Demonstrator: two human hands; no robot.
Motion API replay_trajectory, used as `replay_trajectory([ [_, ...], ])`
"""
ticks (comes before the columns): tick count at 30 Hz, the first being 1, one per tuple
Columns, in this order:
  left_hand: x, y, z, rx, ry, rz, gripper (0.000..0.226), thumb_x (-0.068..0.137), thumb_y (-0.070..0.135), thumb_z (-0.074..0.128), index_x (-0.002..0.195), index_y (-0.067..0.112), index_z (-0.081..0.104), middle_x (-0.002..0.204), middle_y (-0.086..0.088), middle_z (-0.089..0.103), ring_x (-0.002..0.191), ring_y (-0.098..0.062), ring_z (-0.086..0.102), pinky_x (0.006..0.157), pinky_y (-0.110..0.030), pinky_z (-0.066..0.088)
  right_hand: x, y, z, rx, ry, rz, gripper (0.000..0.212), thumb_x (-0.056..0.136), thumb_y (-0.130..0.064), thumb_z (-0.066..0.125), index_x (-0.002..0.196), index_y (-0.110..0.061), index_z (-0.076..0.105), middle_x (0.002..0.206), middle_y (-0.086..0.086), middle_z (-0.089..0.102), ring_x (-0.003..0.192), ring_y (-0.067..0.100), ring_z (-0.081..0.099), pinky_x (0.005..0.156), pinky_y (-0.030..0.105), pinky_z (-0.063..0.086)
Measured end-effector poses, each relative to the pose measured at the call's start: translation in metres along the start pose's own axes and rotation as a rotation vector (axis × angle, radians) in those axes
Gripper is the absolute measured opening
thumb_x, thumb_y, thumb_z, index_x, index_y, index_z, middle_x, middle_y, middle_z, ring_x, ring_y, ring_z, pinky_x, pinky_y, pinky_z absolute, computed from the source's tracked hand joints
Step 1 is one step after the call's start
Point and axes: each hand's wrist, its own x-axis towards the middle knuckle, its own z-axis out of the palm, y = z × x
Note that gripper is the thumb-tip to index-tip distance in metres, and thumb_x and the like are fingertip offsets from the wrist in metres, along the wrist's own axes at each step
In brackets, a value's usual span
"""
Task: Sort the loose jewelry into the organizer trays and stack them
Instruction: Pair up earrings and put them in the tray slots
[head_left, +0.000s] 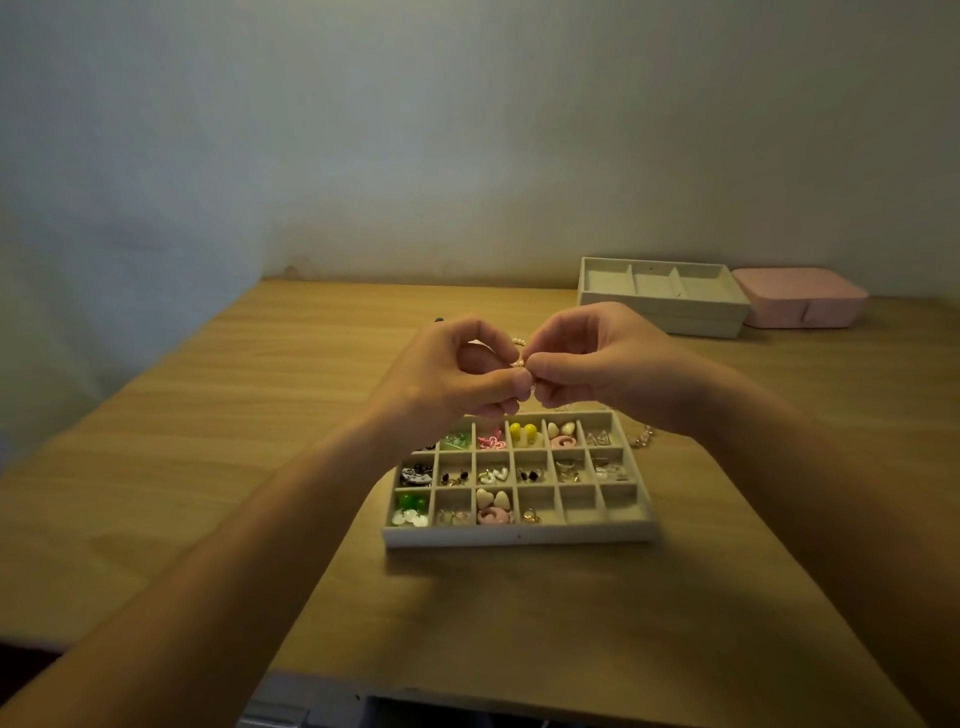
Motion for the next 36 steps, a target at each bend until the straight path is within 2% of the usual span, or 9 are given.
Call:
replay_trajectory([
  [4,-0.013,0.002,0.006,-0.175,-0.027,0.024,0.029,0.072,0.015,0.077,0.097,0.008,0.064,0.083,-0.009,0.074,0.075,-0.021,0.072,0.068,-0.03,0.061,-0.011,-0.002,-0.001,0.059,0.005,-0.053,0.021,0.09,-0.005,0.069,0.111,-0.007,0.068,0.09,0.01,0.075,0.082,0.025,0.073,0.076,0.034,0.062],
  [9,-0.02,0.0,0.008,-0.405,-0.061,-0.016,0.025,0.075,0.006,0.071,0.1,0.008,0.066,0.088,-0.014,0.073,0.076,-0.021,0.071,0.067,-0.026,0.06,-0.017,-0.001,-0.007,0.07,-0.001,-0.151,0.021,0.09,0.005,0.065,0.106,-0.006,0.072,0.093,0.011,0.076,0.087,0.027,0.074,0.076,0.03,0.06],
  [20,-0.018,-0.004,0.017,-0.481,-0.052,-0.094,0.036,0.075,0.003,0.072,0.11,0.001,0.063,0.095,-0.018,0.074,0.08,-0.026,0.073,0.071,-0.028,0.063,-0.011,0.008,-0.009,0.001,0.032,-0.189,0.016,0.091,0.003,0.065,0.096,-0.009,0.074,0.089,0.005,0.074,0.086,0.024,0.073,0.076,0.031,0.061],
  [25,-0.017,-0.006,0.021,-0.542,-0.052,-0.15,0.023,0.08,0.008,0.067,0.102,0.003,0.064,0.091,-0.017,0.073,0.078,-0.024,0.073,0.065,-0.023,0.061,-0.011,0.012,-0.009,-0.062,0.028,-0.183,0.012,0.092,-0.004,0.067,0.097,-0.011,0.075,0.091,0.005,0.072,0.086,0.023,0.071,0.076,0.032,0.061],
  [31,-0.02,-0.015,0.021,-0.402,-0.03,-0.173,0.029,0.072,0.014,0.077,0.098,0.004,0.069,0.09,-0.017,0.074,0.077,-0.022,0.072,0.061,-0.021,0.06,-0.013,0.019,-0.011,-0.058,-0.048,-0.064,0.012,0.091,-0.002,0.069,0.098,-0.007,0.076,0.091,0.012,0.074,0.084,0.025,0.073,0.075,0.031,0.061],
  [36,-0.023,-0.029,0.024,-0.24,0.016,-0.184,0.015,0.079,-0.002,0.077,0.09,0.007,0.069,0.079,-0.014,0.075,0.069,-0.018,0.072,0.063,-0.023,0.059,-0.016,0.031,0.0,-0.035,-0.07,0.072,0.01,0.09,-0.005,0.071,0.098,-0.006,0.076,0.088,0.011,0.075,0.082,0.021,0.074,0.073,0.027,0.06],
])
